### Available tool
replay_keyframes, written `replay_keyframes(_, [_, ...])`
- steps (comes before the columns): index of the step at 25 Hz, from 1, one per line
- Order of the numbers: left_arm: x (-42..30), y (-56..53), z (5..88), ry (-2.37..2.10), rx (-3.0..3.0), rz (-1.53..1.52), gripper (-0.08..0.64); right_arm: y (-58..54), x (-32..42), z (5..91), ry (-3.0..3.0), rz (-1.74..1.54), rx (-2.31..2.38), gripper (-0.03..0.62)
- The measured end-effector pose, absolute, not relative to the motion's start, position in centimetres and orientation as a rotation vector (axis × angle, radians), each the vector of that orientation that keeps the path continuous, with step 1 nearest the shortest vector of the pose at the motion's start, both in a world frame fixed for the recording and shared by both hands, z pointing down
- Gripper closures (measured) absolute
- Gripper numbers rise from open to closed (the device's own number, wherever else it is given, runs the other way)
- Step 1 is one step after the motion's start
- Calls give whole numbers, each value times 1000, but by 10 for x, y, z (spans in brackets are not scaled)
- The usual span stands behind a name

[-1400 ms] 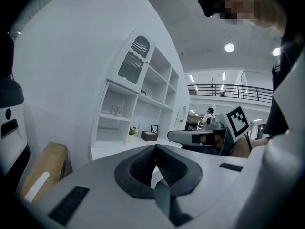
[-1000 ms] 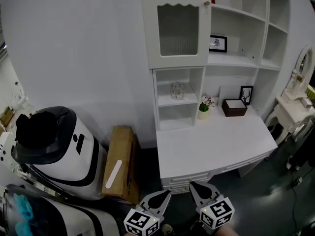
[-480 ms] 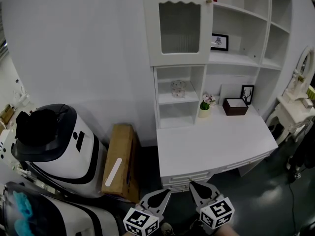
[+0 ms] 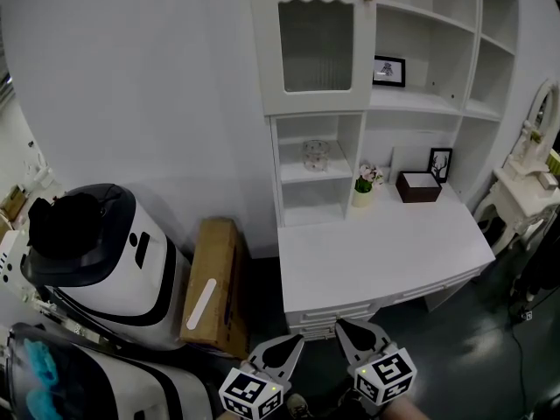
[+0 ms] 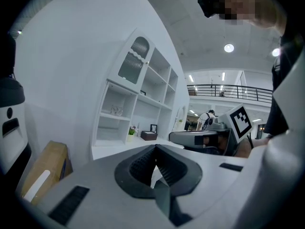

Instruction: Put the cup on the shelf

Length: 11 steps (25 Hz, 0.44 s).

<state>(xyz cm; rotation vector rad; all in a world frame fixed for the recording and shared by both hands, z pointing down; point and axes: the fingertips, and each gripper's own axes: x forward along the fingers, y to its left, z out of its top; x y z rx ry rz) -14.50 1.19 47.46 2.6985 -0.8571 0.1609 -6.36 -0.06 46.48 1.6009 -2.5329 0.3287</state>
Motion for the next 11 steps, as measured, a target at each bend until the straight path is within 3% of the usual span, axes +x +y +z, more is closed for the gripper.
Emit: replay_keyframes(11, [-144, 14, 479, -883, 2692, 128, 555, 5, -63, 470, -2542, 343, 1580, 590])
